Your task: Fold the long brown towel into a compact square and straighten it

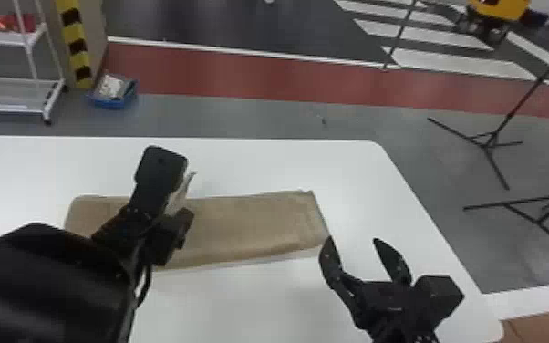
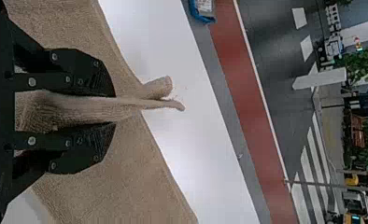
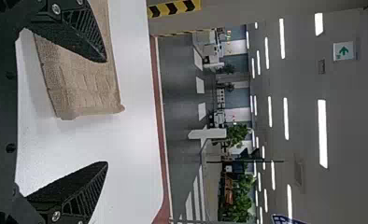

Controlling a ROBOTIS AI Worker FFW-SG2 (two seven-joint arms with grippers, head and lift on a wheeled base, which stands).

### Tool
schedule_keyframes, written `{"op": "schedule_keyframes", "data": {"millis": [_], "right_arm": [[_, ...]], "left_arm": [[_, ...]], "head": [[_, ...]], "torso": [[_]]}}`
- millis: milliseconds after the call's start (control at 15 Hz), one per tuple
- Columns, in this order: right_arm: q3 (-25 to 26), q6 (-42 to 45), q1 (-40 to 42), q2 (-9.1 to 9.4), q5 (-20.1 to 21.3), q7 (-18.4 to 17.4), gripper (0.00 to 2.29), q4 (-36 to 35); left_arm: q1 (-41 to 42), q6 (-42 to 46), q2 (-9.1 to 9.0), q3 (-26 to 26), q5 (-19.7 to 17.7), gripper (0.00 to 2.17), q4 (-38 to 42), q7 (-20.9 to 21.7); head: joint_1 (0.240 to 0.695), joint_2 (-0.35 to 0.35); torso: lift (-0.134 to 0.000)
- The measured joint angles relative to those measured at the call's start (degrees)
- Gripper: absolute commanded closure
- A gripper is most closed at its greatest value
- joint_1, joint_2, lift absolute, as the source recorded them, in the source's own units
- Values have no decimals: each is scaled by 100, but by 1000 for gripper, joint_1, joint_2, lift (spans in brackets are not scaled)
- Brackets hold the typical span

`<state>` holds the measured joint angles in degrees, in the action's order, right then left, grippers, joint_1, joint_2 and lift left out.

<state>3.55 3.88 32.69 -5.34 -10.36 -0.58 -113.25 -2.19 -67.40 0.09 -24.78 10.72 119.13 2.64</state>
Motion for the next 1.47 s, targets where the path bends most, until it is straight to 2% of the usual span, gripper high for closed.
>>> {"op": "schedule_keyframes", "data": {"millis": [267, 467, 600, 733, 867, 933, 1067, 1133, 1333, 1467], "right_arm": [[-61, -29, -57, 7, 9, 33, 103, -50], [-186, -179, -179, -1, 50, 93, 103, -56], [-404, -419, -392, 2, 143, 179, 103, -38], [-694, -721, -689, 3, 191, 350, 103, 62], [-1079, -957, -1062, 4, 207, 513, 103, 270], [-1304, -1048, -1289, 6, 218, 554, 103, 424], [-1707, -1259, -1731, 24, 259, 562, 103, 728], [-1897, -1395, -1960, 36, 273, 560, 103, 885], [-2283, -1909, -2549, 72, 280, 568, 107, 1285], [-2353, -2242, -2698, 120, 303, 568, 113, 1378]], "left_arm": [[165, 123, 0, -41, -1, 22, 156, 42], [530, 448, 0, 198, -9, 22, 469, 72], [1077, 1179, 0, 700, -66, 26, 781, 93], [1705, 2385, -1, 1374, -311, 19, 953, 62], [2272, 3744, -1, 2126, -801, 16, 962, -29], [2505, 4347, -1, 2476, -1054, 12, 893, -122], [2855, 5463, -1, 3024, -1508, 16, 647, -310], [2998, 5912, -1, 3270, -1716, 16, 499, -311], [3272, 6638, 0, 3673, -2042, 16, 174, -119], [3314, 6820, 0, 3742, -2150, 22, 12, 48]], "head": [[695, -273], [695, -253], [695, -181], [695, -103], [695, -6], [695, 96], [695, 190], [695, 263], [695, 339], [695, 350]], "torso": [[-126], [-126], [-126], [-126], [-126], [-126], [-126], [-126], [-126], [-126]]}}
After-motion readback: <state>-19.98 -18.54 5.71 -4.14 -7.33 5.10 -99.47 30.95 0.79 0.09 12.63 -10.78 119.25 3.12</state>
